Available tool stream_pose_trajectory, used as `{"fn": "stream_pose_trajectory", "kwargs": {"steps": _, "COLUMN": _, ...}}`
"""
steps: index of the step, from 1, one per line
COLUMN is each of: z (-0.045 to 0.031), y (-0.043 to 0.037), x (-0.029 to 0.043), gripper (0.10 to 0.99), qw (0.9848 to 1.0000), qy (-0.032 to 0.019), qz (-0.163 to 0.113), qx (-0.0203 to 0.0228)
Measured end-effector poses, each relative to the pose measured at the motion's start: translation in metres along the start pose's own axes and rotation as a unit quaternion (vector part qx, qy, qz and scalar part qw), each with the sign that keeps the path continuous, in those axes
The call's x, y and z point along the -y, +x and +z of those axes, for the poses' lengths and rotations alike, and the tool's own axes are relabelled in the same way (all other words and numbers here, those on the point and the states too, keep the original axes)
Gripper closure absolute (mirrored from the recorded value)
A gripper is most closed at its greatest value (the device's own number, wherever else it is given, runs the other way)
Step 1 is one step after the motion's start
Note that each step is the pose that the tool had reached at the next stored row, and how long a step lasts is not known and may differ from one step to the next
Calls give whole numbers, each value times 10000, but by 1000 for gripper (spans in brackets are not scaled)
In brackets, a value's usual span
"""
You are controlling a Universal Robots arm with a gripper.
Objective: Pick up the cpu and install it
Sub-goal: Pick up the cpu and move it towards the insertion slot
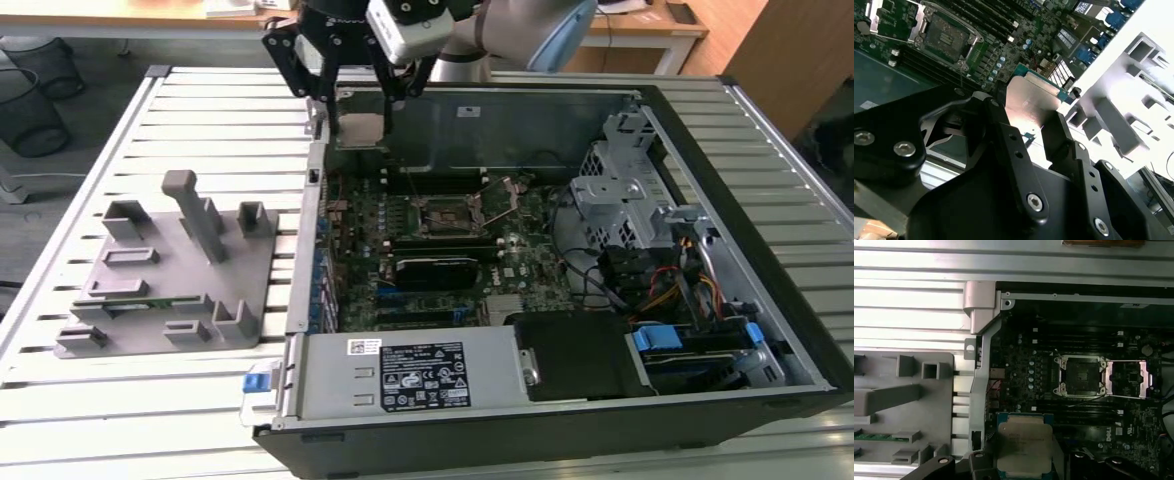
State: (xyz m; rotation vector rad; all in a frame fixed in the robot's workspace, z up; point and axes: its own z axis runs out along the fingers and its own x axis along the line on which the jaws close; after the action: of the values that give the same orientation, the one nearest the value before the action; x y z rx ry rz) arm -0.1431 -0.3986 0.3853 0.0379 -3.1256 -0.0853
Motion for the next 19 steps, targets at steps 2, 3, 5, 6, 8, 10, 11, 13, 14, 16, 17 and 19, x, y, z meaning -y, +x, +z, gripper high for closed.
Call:
{"fn": "stream_pose_trajectory", "kwargs": {"steps": 2, "z": -1, "y": -56, "x": 0, "gripper": 557, "qw": 10000, "qy": 0, "qz": -1, "qx": 0}}
{"fn": "stream_pose_trajectory", "kwargs": {"steps": 3, "z": -1, "y": -80, "x": 0, "gripper": 557, "qw": 10000, "qy": 0, "qz": -1, "qx": 0}}
{"fn": "stream_pose_trajectory", "kwargs": {"steps": 5, "z": -2, "y": -131, "x": 1, "gripper": 557, "qw": 10000, "qy": 0, "qz": -1, "qx": 0}}
{"fn": "stream_pose_trajectory", "kwargs": {"steps": 6, "z": -2, "y": -157, "x": 2, "gripper": 557, "qw": 10000, "qy": 0, "qz": -1, "qx": 0}}
{"fn": "stream_pose_trajectory", "kwargs": {"steps": 8, "z": -3, "y": -207, "x": 2, "gripper": 557, "qw": 10000, "qy": 0, "qz": -2, "qx": 0}}
{"fn": "stream_pose_trajectory", "kwargs": {"steps": 10, "z": -4, "y": -248, "x": 2, "gripper": 557, "qw": 10000, "qy": 0, "qz": -1, "qx": 0}}
{"fn": "stream_pose_trajectory", "kwargs": {"steps": 11, "z": -4, "y": -267, "x": 1, "gripper": 557, "qw": 10000, "qy": 0, "qz": -1, "qx": 0}}
{"fn": "stream_pose_trajectory", "kwargs": {"steps": 13, "z": -4, "y": -320, "x": 0, "gripper": 557, "qw": 10000, "qy": 0, "qz": -2, "qx": 0}}
{"fn": "stream_pose_trajectory", "kwargs": {"steps": 14, "z": -4, "y": -347, "x": -1, "gripper": 557, "qw": 10000, "qy": 0, "qz": -2, "qx": 0}}
{"fn": "stream_pose_trajectory", "kwargs": {"steps": 16, "z": -4, "y": -402, "x": -4, "gripper": 557, "qw": 10000, "qy": 0, "qz": -2, "qx": 0}}
{"fn": "stream_pose_trajectory", "kwargs": {"steps": 17, "z": -4, "y": -429, "x": -5, "gripper": 557, "qw": 10000, "qy": 0, "qz": -1, "qx": 0}}
{"fn": "stream_pose_trajectory", "kwargs": {"steps": 19, "z": -3, "y": -480, "x": -6, "gripper": 557, "qw": 10000, "qy": 0, "qz": -2, "qx": 0}}
